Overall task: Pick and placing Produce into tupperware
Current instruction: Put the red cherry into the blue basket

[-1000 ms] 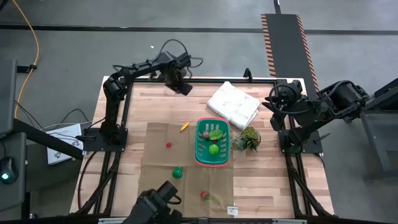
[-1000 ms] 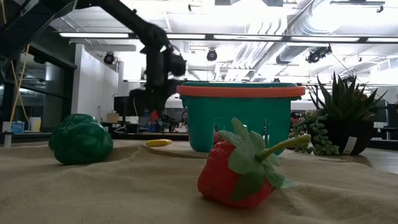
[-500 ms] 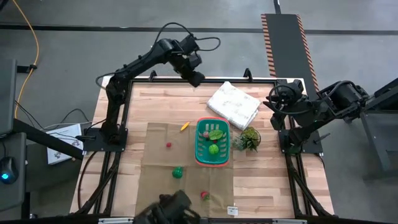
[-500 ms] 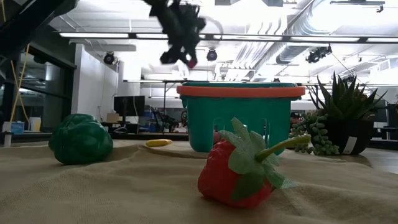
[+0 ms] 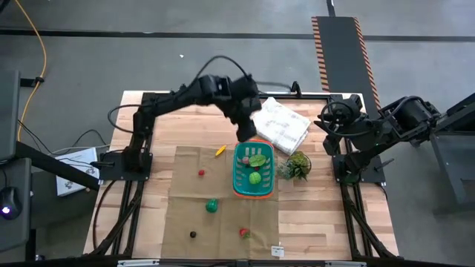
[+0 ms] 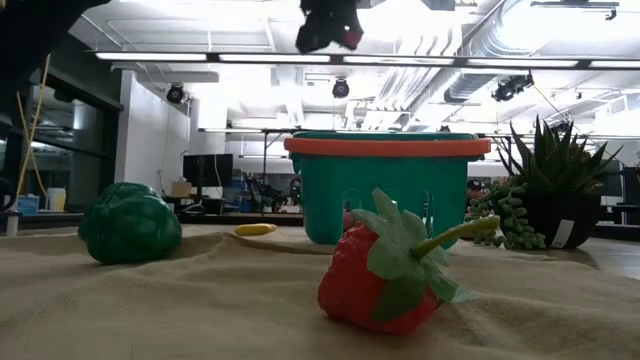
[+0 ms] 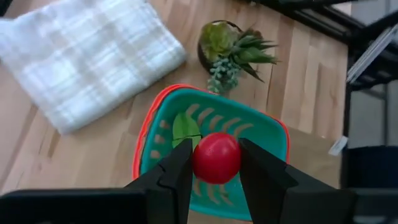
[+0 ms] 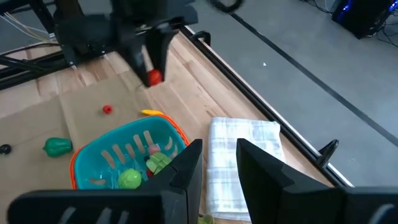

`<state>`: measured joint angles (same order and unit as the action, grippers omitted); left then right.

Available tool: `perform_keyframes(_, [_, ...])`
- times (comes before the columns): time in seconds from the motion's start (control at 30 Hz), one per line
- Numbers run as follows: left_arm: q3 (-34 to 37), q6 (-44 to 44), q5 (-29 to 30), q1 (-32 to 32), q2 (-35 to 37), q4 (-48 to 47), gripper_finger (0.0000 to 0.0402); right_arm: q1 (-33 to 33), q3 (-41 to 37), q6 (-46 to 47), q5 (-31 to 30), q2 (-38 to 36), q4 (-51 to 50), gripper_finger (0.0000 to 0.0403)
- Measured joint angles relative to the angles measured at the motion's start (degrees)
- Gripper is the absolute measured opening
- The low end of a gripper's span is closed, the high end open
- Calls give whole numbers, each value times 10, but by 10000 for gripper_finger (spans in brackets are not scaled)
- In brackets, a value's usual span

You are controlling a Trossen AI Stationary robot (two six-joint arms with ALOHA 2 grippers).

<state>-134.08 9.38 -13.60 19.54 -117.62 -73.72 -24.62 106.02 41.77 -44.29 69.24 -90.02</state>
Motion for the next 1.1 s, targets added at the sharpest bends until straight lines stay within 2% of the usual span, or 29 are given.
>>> perform_keyframes(0.1, [13, -1, 31, -36, 0, 28, 105, 0, 0, -6, 6, -4, 0, 89])
perform_keyframes(0.33, [61, 15, 46, -82, 0, 84, 106, 0, 0, -7, 15, -17, 0, 89])
perform_keyframes(0.63, [188, 58, 35, -87, 0, 185, 107, 0, 0, -7, 17, -22, 0, 89])
perform_keyframes(0.77, [238, 73, 33, -87, 0, 201, 107, 0, 0, -7, 22, -22, 0, 89])
perform_keyframes(1.1, [314, 76, 38, -98, 0, 241, 108, -1, 0, -7, 22, -22, 0, 89])
